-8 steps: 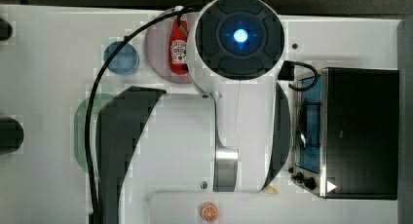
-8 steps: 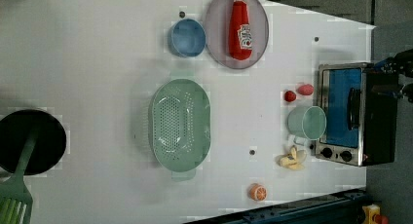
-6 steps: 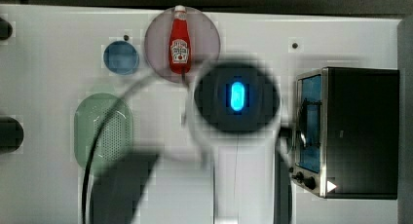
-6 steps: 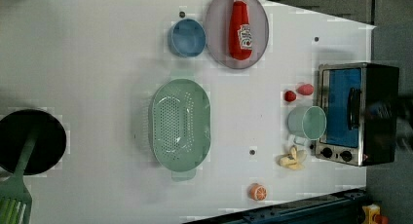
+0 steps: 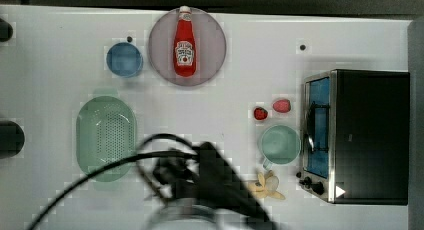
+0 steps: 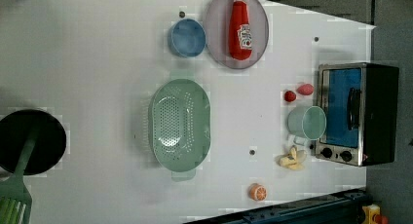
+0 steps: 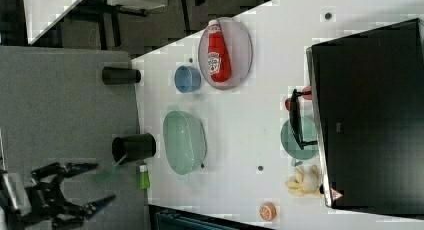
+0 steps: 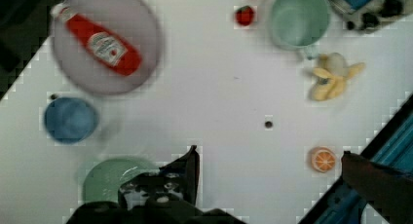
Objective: Drag strainer left to right.
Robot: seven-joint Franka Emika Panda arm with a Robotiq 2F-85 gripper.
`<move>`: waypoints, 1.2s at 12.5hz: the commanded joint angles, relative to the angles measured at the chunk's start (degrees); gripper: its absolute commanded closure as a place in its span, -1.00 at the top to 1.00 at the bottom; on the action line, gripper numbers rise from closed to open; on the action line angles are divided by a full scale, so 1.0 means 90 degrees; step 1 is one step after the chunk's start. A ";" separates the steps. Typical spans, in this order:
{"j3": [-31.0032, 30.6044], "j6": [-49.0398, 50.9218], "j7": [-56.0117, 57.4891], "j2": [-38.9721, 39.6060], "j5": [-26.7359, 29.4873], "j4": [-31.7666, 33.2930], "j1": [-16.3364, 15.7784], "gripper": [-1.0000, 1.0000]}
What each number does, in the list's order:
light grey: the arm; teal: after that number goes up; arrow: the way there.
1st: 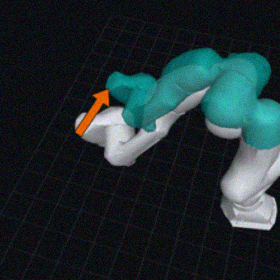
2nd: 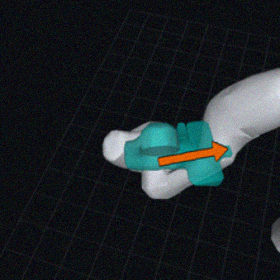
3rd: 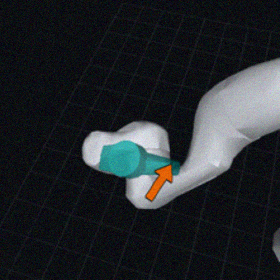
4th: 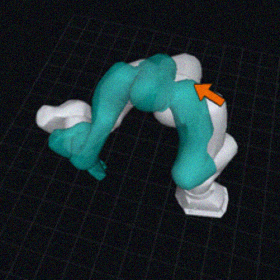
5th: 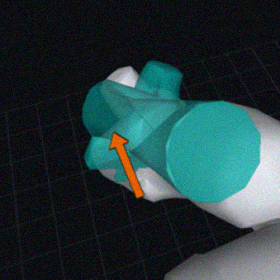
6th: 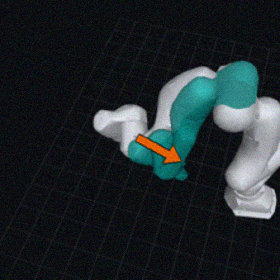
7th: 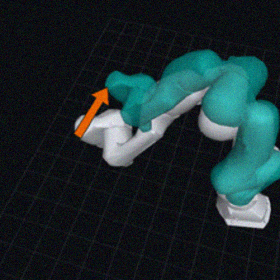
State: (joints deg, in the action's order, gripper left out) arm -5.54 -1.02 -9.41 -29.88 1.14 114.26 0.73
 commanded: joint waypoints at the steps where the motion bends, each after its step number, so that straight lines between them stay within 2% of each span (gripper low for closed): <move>1: -0.0901 -0.0264 -0.0387 0.0692 -0.0152 0.0200 -0.0195 1.00; 4: -0.1837 -0.0740 -0.0743 0.1145 -0.0153 0.0217 -0.0201 1.00; 8: -0.2852 -0.1536 -0.2870 0.2136 -0.0155 0.0457 -0.0204 1.00; 12: -0.3382 -0.3276 -0.5548 0.3318 -0.0177 0.1026 -0.0208 1.00; 15: -0.3421 -0.4721 -0.6780 0.4194 -0.0228 0.1500 -0.0212 1.00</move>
State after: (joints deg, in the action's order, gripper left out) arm -36.79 -40.93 -59.09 7.95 -1.13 124.22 -2.70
